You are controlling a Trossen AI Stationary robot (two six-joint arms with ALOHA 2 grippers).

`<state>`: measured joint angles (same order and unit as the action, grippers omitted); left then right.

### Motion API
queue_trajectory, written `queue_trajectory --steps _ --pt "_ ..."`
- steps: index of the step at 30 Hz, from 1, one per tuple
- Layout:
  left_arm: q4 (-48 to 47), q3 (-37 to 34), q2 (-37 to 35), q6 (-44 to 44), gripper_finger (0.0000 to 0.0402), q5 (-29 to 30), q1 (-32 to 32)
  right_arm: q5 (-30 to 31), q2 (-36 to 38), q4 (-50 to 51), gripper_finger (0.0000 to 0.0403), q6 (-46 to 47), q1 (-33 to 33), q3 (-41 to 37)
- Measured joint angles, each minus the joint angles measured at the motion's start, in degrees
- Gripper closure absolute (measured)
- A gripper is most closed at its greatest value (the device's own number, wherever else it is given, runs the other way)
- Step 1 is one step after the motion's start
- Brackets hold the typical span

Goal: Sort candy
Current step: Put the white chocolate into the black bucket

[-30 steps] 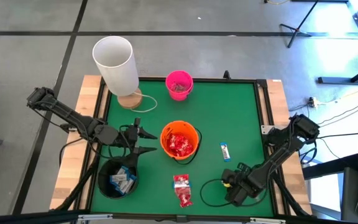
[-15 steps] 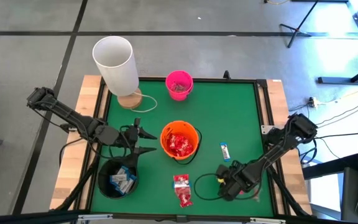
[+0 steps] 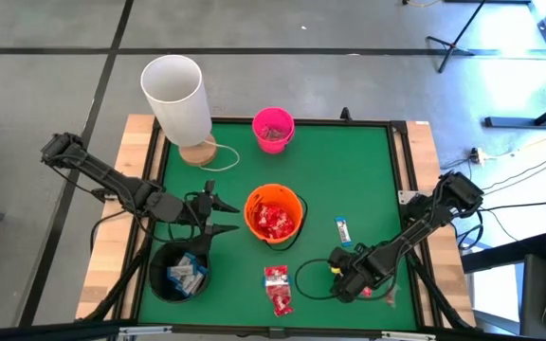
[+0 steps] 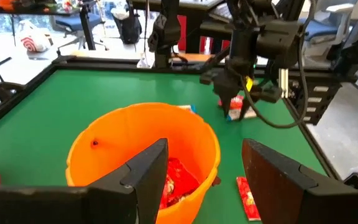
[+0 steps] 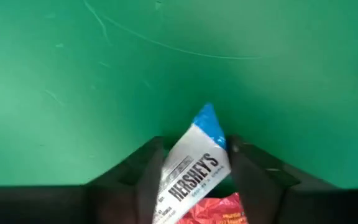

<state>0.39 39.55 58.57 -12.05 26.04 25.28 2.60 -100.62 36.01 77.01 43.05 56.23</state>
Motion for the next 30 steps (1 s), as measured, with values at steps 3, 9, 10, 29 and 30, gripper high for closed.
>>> queue_trajectory --steps 3,9,10,29,30 --pt "0.08 0.00 0.32 -0.02 0.0205 0.20 -0.02 -0.01 -0.02 0.31 0.0279 -0.59 0.00 -0.03" --pt "-0.01 0.01 1.45 -0.02 0.0205 0.29 0.00 -0.23 1.45 0.08 0.0355 -0.68 0.00 -0.11" --pt "0.01 0.00 1.57 -0.02 0.0205 0.28 0.00 -0.01 1.78 0.29 0.0361 -0.71 0.01 -0.02" --pt "0.56 0.02 1.85 -1.40 0.0206 0.49 -0.02 17.12 9.47 4.96 0.0401 -8.56 -1.02 9.77" --pt "0.56 0.02 1.85 -1.40 0.0206 0.50 0.00 18.47 9.55 5.08 0.0401 -10.06 -1.51 10.73"
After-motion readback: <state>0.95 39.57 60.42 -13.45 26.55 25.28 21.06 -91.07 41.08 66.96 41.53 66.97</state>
